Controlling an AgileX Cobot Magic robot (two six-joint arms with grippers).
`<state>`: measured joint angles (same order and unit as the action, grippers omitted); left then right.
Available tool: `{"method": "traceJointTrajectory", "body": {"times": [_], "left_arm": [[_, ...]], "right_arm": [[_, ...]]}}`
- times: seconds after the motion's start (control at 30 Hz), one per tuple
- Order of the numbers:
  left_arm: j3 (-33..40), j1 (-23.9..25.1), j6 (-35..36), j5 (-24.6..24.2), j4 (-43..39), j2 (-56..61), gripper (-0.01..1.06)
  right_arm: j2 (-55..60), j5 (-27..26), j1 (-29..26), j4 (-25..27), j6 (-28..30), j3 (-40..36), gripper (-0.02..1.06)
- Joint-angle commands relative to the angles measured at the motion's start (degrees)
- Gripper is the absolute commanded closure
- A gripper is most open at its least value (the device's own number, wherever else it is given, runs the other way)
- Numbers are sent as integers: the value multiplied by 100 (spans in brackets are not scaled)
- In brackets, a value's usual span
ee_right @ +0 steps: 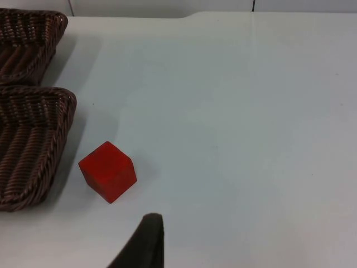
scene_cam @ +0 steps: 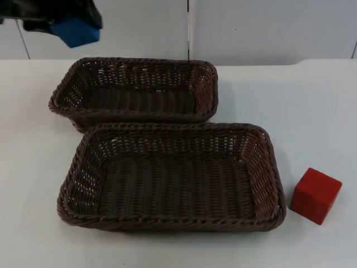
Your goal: Pick up one cube with the left hand and place it into the upper basket. Pick up one cube with the right hand and place it into the lower basket.
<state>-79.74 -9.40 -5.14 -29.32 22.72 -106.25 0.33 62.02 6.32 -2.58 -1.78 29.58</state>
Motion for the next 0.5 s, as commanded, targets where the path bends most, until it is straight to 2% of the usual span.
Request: {"method": "traceJointTrajectory", "body": {"times": [0.0, 0.13, 0.47], "left_arm": [[-229, -97, -39, -37, 58, -204, 105], [-851, -226, -52, -310, -35, -834, 105], [-1943, -432, 102, -439, -832, -1940, 105]], "right_arm": [[13, -22, 16, 15, 29, 4, -1], [13, -22, 16, 15, 29, 4, -1], [13, -22, 16, 15, 29, 4, -1]]}}
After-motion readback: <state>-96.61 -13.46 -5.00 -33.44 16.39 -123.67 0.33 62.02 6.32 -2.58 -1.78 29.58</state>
